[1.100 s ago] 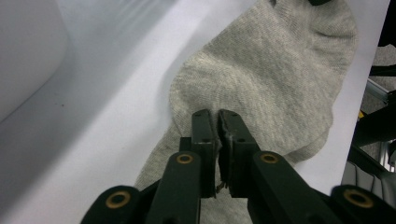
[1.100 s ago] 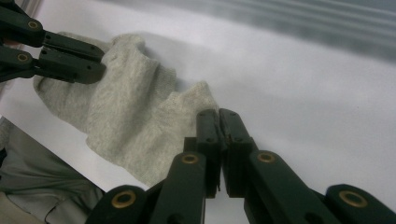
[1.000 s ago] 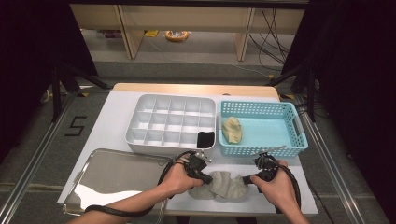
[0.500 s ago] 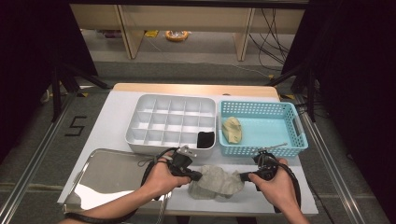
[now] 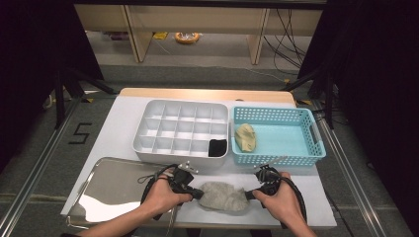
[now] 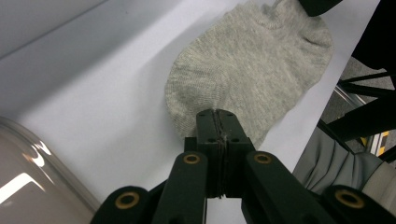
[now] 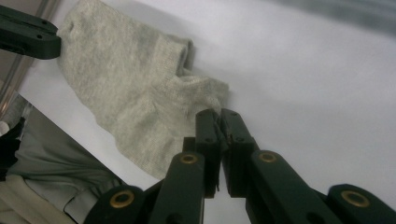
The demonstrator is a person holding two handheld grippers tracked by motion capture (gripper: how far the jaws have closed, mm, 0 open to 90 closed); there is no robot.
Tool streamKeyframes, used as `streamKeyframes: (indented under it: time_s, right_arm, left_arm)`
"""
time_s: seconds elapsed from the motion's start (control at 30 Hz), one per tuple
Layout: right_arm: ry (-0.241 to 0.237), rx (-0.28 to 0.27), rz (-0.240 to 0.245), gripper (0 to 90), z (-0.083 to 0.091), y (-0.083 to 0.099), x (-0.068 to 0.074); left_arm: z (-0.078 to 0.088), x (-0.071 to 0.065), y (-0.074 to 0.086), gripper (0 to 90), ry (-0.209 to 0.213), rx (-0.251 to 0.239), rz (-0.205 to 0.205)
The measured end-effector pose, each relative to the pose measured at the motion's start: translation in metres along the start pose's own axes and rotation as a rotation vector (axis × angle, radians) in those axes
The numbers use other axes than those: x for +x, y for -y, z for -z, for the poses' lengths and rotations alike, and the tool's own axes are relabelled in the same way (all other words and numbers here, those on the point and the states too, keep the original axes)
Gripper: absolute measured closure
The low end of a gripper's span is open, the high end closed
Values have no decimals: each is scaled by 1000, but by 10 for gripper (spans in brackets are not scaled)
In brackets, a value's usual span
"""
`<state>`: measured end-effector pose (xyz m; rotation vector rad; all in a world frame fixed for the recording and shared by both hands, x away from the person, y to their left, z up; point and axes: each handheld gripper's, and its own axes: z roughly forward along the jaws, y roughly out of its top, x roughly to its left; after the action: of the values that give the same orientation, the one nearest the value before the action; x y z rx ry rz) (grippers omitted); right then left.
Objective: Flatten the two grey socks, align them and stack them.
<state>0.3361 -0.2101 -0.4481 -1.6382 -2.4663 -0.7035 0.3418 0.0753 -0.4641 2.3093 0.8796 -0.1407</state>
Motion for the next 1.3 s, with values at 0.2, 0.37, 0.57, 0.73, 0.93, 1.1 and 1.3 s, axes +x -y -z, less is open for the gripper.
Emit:
streamKeyframes:
  time_s: [0.2,0.37,0.57,0.73,0.93,1.1,1.3]
  right_arm:
    - [-9,17,30,814,1,0,-2]
    - [-11,-45,13,743,14,-5,-1]
    - [-28,-44,30,719,2,-14,1]
    - [-28,-16,36,837,-6,-15,2]
    - [-43,-45,24,869,-2,-16,4]
    - [-47,-89,36,872,0,-16,6]
    - [-37,-22,28,871,-9,-11,2]
  left_arm:
    - [4,-2,3,875,7,-15,12]
    - [14,-5,-3,776,16,-66,16]
    - [2,-2,-14,689,6,-71,-13]
    - [-12,4,-14,732,7,-34,9]
    - [-10,3,-11,827,-16,6,-23]
    - [-8,2,-6,835,-30,14,-28]
    - [-8,3,-4,834,-33,25,-32]
